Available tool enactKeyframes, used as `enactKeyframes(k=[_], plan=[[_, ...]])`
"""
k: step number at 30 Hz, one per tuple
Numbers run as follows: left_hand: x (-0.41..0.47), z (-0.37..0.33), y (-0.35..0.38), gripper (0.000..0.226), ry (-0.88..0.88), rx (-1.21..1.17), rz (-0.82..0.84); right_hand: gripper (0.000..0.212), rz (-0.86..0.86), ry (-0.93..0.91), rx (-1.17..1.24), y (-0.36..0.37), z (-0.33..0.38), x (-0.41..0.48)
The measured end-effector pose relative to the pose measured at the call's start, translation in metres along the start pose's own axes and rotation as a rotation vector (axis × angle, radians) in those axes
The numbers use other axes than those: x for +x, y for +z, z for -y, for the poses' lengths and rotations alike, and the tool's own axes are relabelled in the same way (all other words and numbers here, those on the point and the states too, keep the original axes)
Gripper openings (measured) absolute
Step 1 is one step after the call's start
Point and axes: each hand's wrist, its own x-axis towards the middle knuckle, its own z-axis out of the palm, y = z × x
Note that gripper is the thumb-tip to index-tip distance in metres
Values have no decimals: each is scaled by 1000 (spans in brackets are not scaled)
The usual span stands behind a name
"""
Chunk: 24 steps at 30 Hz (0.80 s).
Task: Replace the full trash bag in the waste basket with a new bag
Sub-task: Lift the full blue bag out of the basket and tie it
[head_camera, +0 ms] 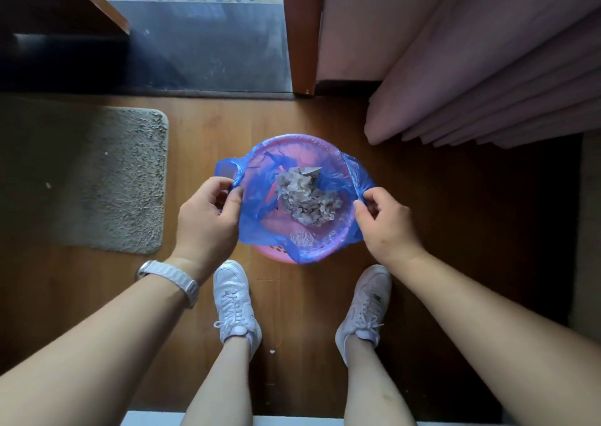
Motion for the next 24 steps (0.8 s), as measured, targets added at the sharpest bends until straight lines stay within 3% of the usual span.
enactKeyframes(k=[3, 7, 14, 18, 24], plan=[[4, -19, 1, 20, 17, -93, 3, 5, 31, 3, 3, 4, 2, 4], [11, -42, 8, 11, 94, -183, 42, 5, -58, -20, 61, 5, 10, 11], [28, -68, 14, 20, 130, -213, -24, 9, -173, 50, 224, -10, 18, 27], [41, -78, 11, 8, 160, -169, -71, 11, -202, 61, 222, -21, 26, 41], [57, -90, 12, 10, 178, -158, -74, 9, -257, 74, 204, -35, 38, 64]])
